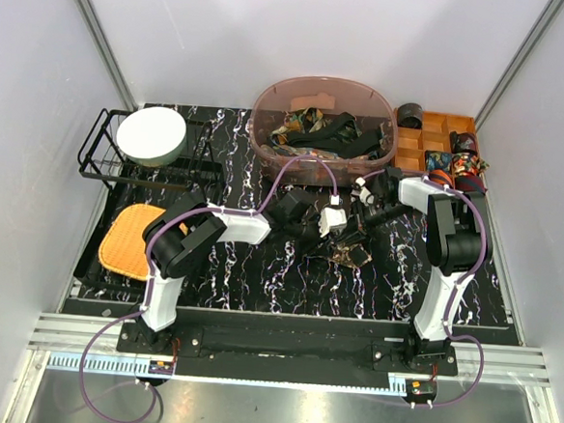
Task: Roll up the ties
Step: Roll the tie at the center of the board.
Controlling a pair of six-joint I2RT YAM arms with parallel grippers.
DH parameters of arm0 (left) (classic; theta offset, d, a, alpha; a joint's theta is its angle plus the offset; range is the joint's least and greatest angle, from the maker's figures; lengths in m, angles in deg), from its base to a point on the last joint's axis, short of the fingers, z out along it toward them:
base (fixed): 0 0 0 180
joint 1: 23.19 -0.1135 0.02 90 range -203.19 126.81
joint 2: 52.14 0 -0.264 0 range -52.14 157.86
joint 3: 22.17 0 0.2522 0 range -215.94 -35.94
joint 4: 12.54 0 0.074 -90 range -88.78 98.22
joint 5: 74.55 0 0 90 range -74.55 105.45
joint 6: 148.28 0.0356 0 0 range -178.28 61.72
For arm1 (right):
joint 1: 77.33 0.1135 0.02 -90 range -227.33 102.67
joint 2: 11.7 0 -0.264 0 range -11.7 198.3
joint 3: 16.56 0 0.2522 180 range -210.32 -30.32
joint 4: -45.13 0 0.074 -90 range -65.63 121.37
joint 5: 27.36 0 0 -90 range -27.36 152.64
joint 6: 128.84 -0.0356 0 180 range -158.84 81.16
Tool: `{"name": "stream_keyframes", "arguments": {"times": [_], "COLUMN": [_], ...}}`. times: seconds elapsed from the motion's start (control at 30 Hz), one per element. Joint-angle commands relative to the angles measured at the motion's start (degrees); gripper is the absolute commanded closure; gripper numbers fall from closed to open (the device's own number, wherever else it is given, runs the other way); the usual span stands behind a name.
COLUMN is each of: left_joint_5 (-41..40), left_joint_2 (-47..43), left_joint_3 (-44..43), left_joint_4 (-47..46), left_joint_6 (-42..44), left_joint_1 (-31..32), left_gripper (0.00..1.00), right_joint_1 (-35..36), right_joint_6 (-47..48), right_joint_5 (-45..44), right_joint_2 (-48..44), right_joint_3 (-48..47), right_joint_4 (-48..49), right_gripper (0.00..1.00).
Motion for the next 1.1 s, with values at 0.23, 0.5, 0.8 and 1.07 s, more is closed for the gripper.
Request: {"name": "stream_keyframes", "arguments": {"times": [0.23, 0.5, 0.8, 1.07], "left_joint_5": [-3.3, -3.7, -3.5, -2.9], "left_joint_2": [4.5, 4.6, 4.5, 4.4], "left_joint_3": [2.8, 2.6, 3.3, 3.5], "left_joint_4": [10.2, 10.1, 9.7, 9.7], "left_joint_6": [-3.4, -4.0, -4.3, -3.5], "left_joint_1": [0.7, 0.8, 0.6, 0.6], "left_gripper": [0.94, 0.94, 0.94, 0.94], "right_joint_1": [-0.4, -0.7, -1.1, -2.7], "right_joint_6": [0.7, -0.5, 0.6, -0.8], "right_joint_5": [-2.6, 4.9, 1.6, -5.0], "right_joint_2": [-1.6, -3.1, -3.6, -2.7], "right_joint_3": [-0.1, 0.8, 2.0, 0.5], "right_joint_4": [-1.6, -1.7, -1.3, -0.8], "right_gripper": [0.53, 0.37, 0.62, 0.84]}}
